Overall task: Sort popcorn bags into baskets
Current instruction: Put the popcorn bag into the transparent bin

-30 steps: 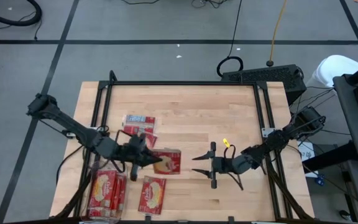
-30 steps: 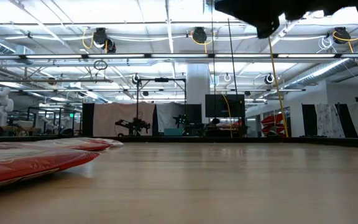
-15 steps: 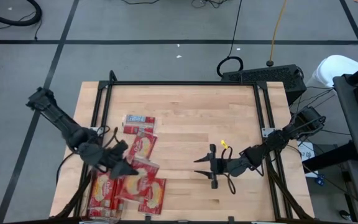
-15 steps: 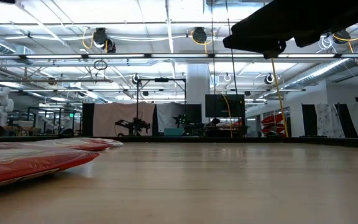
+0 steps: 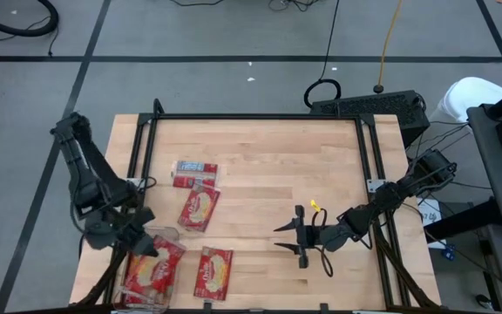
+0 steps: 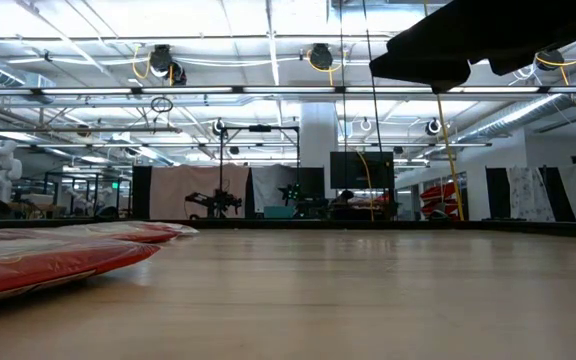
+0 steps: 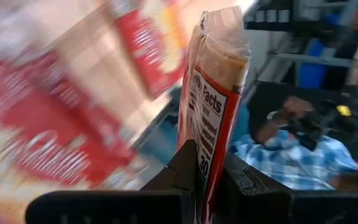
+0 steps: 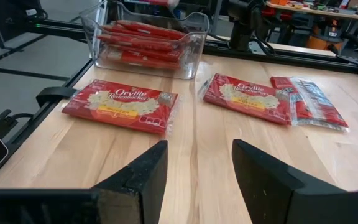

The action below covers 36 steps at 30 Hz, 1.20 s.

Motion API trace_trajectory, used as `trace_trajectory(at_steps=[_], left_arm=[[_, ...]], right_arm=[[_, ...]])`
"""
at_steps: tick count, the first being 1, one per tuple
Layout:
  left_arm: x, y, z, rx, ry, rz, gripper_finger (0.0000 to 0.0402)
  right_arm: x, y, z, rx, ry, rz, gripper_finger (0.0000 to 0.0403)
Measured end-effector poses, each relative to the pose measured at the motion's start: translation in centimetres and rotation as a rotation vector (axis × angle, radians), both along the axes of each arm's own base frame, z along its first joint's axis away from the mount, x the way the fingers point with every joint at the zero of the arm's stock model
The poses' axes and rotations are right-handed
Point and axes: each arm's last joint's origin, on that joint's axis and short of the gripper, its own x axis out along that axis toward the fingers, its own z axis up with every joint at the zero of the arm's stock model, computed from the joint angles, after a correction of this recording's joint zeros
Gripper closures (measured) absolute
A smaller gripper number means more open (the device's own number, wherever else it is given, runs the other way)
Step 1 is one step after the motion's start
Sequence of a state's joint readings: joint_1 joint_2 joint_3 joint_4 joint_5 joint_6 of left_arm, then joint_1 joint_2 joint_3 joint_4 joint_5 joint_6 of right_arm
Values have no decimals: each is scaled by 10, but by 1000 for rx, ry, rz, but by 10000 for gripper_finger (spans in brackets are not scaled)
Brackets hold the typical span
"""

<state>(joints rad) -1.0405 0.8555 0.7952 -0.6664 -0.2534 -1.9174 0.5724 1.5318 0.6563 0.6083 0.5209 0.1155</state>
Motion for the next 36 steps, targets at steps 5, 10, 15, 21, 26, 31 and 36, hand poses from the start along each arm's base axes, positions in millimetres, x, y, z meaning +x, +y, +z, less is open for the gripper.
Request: trace_trajectory(at_steps=[5,10,15,21,26,31,36], left_arm=[[-16,-1,-7,16,101,58,372],[-24,-2,-11,29,118,140,371],[-29,-9,-16,11,207,146,371],[-31,-16,-24,52,285,120,371],[-33,-17,-27,59,359,73,371],[-34,-17,-27,63,392,54,370],[-35,-15,-29,89,402,52,366]], right_arm=[[0,0,0,4,1,0,232],[0,0,0,4,1,0,232],[0,0,0,2,3,0,232],[0,0,-1,-4,13,0,232],[0,0,-1,-4,13,0,232],[0,0,-1,-4,13,0,232],[0,0,-1,20,14,-7,232]])
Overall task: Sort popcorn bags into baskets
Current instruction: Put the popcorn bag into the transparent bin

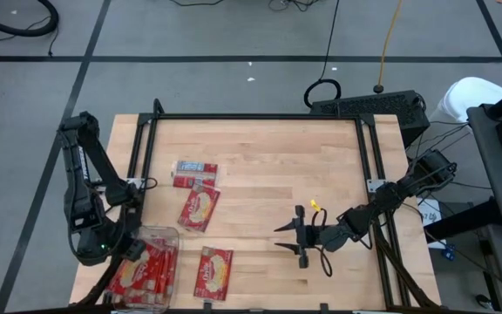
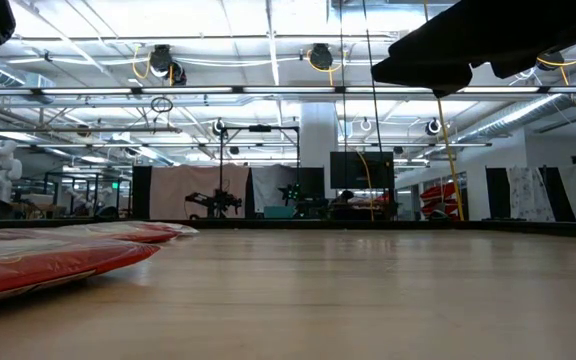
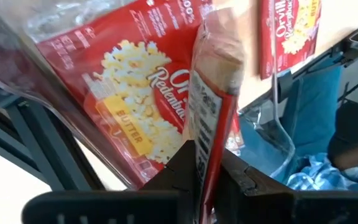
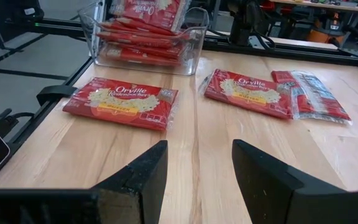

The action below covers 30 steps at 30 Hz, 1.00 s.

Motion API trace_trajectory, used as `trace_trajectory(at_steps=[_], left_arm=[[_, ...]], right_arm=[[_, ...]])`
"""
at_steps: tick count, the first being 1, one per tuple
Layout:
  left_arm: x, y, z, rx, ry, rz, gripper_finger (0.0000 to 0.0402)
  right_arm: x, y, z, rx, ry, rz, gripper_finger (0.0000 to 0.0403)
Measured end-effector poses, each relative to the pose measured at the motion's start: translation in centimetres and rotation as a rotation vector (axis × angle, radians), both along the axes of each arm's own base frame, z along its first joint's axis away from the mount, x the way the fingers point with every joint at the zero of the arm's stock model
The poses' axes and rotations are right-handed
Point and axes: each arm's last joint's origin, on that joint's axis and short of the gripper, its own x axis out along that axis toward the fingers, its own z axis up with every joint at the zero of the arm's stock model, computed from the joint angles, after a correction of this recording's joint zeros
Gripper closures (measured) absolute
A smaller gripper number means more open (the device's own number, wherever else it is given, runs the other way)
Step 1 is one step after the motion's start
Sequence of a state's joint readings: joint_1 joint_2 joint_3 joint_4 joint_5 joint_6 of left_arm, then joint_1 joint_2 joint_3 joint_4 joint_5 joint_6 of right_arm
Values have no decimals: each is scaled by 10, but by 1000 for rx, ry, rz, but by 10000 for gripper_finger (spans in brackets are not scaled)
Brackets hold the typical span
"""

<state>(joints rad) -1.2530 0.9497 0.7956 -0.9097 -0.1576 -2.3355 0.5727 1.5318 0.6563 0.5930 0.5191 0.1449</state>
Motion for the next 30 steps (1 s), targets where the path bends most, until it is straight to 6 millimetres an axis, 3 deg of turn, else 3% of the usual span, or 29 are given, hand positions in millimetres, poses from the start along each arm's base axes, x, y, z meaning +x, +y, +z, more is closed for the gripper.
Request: trace_trajectory(at_steps=[9,18,30], left_arm=[[-2,3,-2,29,42,-17,302],[-7,1,-2,-27,200,-105,298],[-6,0,-1,-47,194,-118,298]], right_arm=[[-5,8,1,12,-6,29,232],[-5,8,1,48,-5,18,232],[-4,8,3,67,-24,15,232]])
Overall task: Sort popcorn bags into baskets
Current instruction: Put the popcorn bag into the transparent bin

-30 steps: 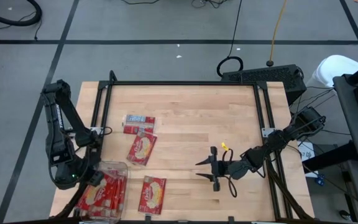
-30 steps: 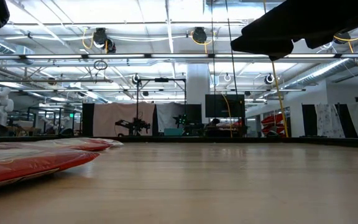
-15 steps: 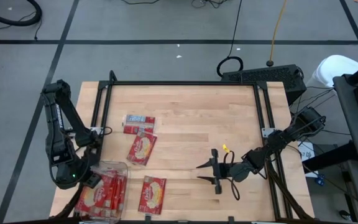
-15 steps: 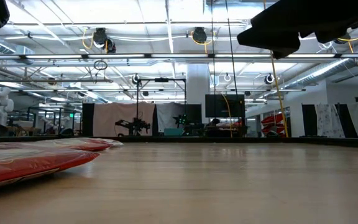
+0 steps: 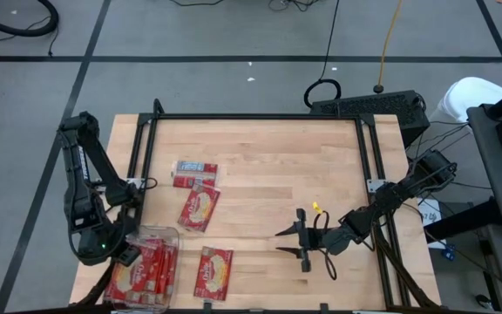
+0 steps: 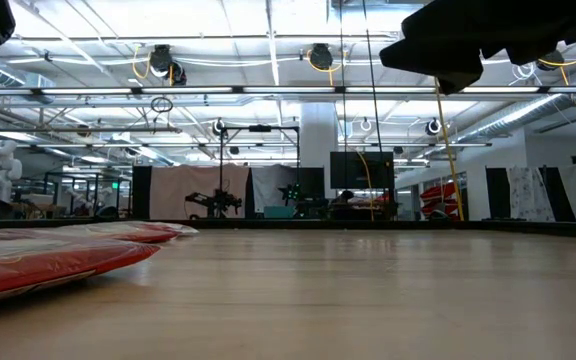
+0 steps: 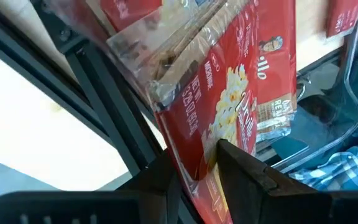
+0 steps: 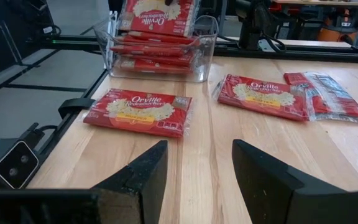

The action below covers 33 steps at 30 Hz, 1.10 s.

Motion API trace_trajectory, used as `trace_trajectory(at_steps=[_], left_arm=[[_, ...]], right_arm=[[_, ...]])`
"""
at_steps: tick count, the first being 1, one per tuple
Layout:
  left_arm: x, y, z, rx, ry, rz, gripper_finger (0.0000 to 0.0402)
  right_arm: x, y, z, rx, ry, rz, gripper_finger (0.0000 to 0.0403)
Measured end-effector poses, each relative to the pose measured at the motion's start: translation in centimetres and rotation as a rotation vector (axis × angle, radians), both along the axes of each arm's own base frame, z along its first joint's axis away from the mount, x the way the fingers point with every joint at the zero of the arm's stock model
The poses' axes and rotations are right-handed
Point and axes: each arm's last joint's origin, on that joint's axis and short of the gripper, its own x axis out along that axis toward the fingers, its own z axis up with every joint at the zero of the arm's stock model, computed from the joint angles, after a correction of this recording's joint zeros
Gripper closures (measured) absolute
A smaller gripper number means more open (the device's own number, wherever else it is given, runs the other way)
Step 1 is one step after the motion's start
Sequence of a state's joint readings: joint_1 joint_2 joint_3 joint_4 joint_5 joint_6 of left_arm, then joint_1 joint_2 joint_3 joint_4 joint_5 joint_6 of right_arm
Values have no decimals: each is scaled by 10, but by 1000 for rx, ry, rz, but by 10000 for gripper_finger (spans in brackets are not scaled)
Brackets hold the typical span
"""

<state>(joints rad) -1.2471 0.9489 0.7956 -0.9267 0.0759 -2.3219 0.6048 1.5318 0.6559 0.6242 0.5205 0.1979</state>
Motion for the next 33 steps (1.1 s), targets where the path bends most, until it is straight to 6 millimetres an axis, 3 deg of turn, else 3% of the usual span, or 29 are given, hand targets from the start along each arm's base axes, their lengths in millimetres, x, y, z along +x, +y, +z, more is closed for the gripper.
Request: trace_trajectory(at_steps=[13,25,33], left_arm=[[8,-4,1,-5,-137,-48,295],[22,-12,-8,24,-110,-62,179],[24,4,-13,125,-22,-110,167]], right_arm=[[0,0,0,3,0,-2,232],[-5,8,0,19,-3,22,232],[-5,8,0,-1,-5,27,232]])
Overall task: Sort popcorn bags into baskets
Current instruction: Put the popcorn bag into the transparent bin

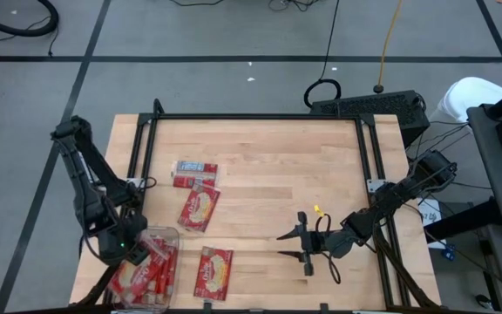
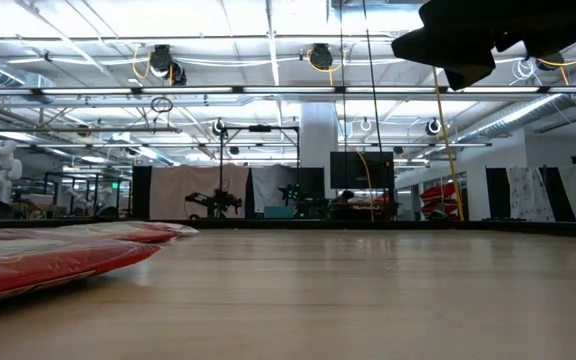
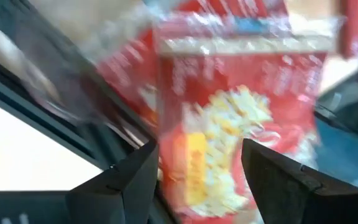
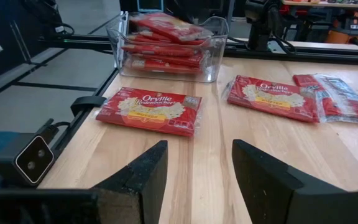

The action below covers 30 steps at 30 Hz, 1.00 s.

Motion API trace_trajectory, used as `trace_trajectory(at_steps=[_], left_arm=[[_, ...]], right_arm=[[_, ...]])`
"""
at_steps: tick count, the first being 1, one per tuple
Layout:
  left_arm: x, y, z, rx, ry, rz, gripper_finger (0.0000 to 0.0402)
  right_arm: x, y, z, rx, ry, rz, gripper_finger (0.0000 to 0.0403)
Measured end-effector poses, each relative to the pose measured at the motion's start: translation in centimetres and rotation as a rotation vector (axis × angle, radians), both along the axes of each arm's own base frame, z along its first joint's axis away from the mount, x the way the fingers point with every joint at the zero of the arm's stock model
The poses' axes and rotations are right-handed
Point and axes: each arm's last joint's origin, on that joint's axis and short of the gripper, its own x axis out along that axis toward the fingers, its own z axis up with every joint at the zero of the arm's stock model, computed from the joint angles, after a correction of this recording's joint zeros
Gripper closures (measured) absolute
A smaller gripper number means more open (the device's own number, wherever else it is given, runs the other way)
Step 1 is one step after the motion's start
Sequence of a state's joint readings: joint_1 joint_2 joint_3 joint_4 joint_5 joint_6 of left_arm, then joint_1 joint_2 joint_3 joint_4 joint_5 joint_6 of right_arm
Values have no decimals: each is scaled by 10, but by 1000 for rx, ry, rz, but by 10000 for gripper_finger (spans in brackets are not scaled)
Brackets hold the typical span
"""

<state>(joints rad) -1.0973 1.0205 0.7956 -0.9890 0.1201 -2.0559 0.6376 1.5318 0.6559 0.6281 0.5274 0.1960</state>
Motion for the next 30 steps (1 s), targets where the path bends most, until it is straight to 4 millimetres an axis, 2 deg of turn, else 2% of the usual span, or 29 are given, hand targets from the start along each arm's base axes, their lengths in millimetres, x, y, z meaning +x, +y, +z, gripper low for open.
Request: trace_trajectory(at_steps=[9,19,25,30], left_arm=[[8,22,-3,137,-7,-72,167],[24,28,-2,263,-237,-79,167],[14,20,-2,203,-176,-174,167],[3,13,1,156,-132,-166,167]], right_arm=[[0,-1,0,-10,-3,-12,232],[0,-1,0,21,1,-37,232],[-3,1,-4,68,44,-44,232],[-5,0,-9,78,88,-64,232]])
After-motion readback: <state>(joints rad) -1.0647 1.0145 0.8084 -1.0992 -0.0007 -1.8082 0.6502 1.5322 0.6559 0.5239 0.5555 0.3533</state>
